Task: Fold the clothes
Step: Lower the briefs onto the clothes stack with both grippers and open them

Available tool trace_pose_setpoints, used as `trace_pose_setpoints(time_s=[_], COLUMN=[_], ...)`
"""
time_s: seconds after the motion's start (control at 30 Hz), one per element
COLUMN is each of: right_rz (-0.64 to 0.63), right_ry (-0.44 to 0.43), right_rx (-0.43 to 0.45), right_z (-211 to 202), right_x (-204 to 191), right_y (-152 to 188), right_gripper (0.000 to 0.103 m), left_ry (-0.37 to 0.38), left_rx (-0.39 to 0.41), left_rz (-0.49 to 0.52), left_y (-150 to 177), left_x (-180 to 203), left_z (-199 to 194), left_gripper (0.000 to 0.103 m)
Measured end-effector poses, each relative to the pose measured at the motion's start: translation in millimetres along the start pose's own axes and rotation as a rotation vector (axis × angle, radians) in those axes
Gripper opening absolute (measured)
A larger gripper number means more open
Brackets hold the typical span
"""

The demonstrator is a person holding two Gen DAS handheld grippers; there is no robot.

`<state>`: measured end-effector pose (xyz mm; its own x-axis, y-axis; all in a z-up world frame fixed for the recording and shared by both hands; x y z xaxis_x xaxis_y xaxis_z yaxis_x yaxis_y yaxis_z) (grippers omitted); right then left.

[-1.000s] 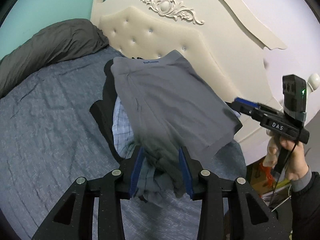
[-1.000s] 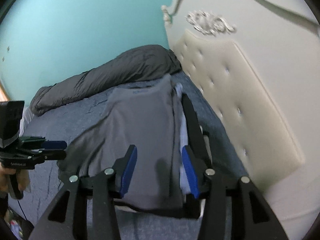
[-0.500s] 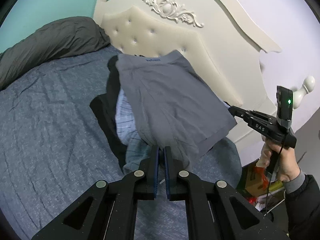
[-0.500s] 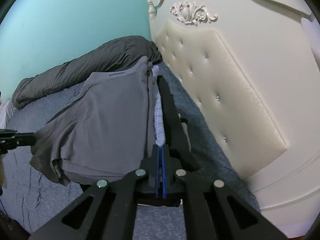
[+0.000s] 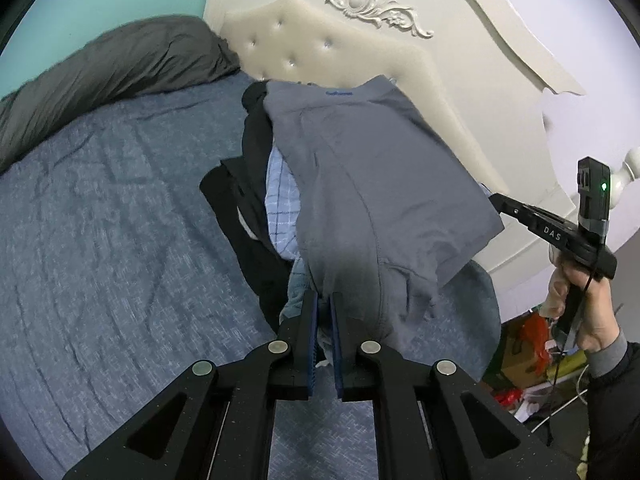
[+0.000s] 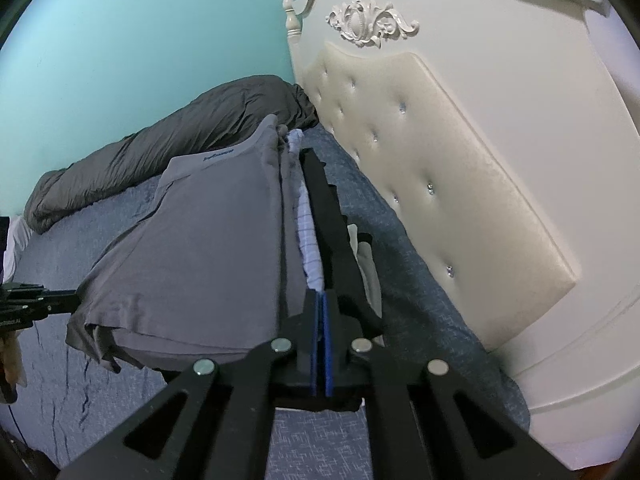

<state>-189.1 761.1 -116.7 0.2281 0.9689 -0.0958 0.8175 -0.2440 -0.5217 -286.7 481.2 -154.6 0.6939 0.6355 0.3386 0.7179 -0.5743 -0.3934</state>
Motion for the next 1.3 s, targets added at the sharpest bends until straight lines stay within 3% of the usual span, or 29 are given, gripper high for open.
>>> trace_pose_setpoints(time_s=[0.27, 0.4, 0.5, 0.7, 0.9, 1.03, 1.17, 1.3], right_rz=[-0.027, -0.075, -0.061, -0.002, 0.001, 0.003, 0.006, 0.022], right_ry=[-0.042, -0.079, -0.046, -0.015, -0.014, -0.018, -0.022, -0.027], right_rx=[0.108, 0.066, 0.025, 0.057, 0.138, 0.189, 0.241, 0.279], right_z=[-28.7, -9.2, 9.0, -1.2, -40.2, -73.2, -106.3, -137.4], right_x=[-19.1, -38.3, -33.9, -11.0, -13.8, -25.8, -37.7, -50.8], right_y=[-15.7, -16.5, -9.4, 5.0, 18.6, 37.4, 56.2, 76.5], right_gripper=[0.003, 0.003, 0.003, 0.003, 0.003, 0.003, 0.004, 0.014], left_ry=[-0.086, -0.077, -0.115, -0.139, -0.177, -0.187, -0.199, -0.214], left_rx=[0.127, 0.100, 0.074, 0.064, 0.136, 0.187, 0.245, 0.294], left_rz=[0.047, 0.092, 0.100, 0.068, 0.059, 0.054, 0.065, 0.085], left_y=[-15.0, -17.7, -12.5, -2.7, 14.9, 31.2, 49.6, 71.5], left_x=[20.6, 37.3, 38.8, 28.2, 33.7, 41.8, 58.8, 80.4], left_z=[-33.0, -9.9, 7.6, 16.3, -17.7, -50.7, -88.3, -121.6], left_gripper=[0.014, 0.015, 0.015, 0.015, 0.016, 0.034, 0.036, 0.047])
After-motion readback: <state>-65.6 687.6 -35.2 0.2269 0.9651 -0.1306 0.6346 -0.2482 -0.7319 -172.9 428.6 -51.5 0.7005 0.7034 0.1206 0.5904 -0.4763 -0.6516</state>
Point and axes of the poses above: each gripper's, at about its wrist camera, not at the fingertips, and z roughly the way its jaws point, x to its right, y to its underside, the point moved 6 cm from there along z, roughly the way its jaws point, and after that the axes turned 12 degrees about -x, right-handed, at the moved point
